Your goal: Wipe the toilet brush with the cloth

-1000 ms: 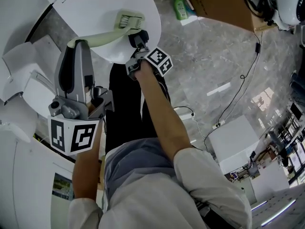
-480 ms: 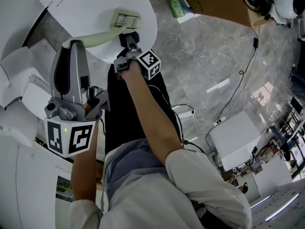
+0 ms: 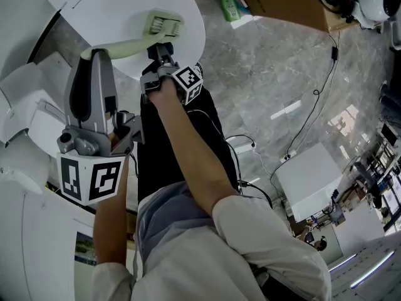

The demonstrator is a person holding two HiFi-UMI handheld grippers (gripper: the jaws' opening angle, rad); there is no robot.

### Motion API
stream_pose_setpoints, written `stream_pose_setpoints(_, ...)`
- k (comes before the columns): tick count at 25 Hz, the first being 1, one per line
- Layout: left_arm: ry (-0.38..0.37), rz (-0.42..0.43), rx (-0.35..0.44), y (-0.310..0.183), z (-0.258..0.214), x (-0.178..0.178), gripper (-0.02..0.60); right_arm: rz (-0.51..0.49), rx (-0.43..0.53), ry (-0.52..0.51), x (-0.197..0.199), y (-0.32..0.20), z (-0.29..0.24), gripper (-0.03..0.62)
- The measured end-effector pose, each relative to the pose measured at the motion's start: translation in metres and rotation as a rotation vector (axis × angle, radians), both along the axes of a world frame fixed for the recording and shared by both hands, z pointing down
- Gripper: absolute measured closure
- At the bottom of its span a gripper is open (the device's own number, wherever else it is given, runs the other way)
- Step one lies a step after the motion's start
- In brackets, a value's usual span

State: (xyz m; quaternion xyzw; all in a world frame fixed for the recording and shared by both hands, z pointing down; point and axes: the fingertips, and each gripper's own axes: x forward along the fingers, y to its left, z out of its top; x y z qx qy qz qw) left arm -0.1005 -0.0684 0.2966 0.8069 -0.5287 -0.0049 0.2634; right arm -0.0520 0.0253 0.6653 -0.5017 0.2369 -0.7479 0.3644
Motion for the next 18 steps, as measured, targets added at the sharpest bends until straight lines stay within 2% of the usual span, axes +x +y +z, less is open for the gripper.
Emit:
stream_pose_setpoints(6, 0.003, 0.001, -0.003, 0.0, 0.001, 0.002, 0.581, 0.005, 0.04, -0.039, -0.004, -0.003, -0.007, 0.496)
stream_pose_setpoints(18, 0.012, -0.008, -0.012, 0.0, 0.0, 0.0, 0.581, -0.081, 0.14, -0.07, -0.017, -0.005, -0.036, 0.496)
